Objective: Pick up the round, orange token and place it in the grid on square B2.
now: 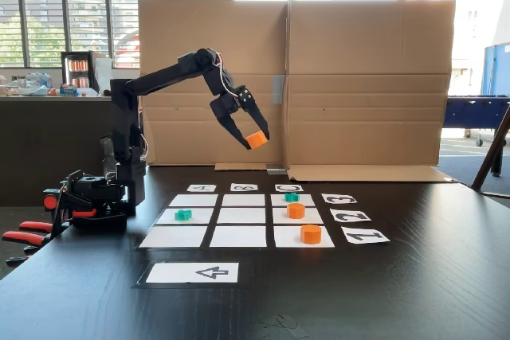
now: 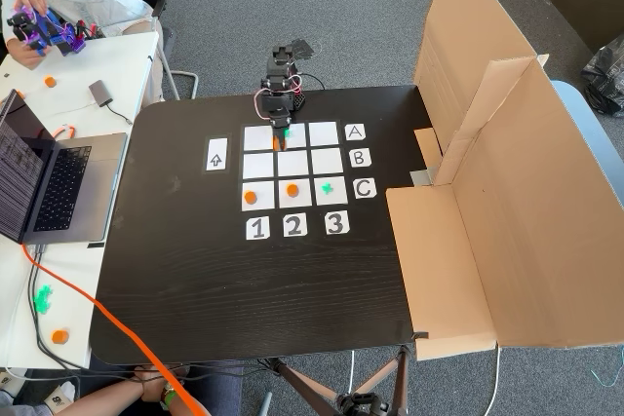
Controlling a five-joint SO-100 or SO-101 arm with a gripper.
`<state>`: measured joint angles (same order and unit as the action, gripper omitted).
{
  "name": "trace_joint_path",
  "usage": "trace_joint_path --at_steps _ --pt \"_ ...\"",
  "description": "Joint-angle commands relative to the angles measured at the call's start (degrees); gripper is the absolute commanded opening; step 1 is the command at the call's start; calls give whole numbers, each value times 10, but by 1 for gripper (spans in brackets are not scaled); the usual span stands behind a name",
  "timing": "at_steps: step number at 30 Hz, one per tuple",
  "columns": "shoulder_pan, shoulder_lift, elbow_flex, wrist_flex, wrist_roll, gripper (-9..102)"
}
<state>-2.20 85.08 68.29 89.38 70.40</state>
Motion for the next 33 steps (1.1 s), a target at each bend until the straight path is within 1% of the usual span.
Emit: trace_joint_path --at_steps 1,7,17,22,33 --pt "-27 -24 11 4 19 -1" --pt "-47 -88 14 0 38 -1" --pt "-39 -166 42 -17 40 -1" --pt "-31 -182 72 -46 47 -1" --pt "-24 -214 83 -48 47 -1"
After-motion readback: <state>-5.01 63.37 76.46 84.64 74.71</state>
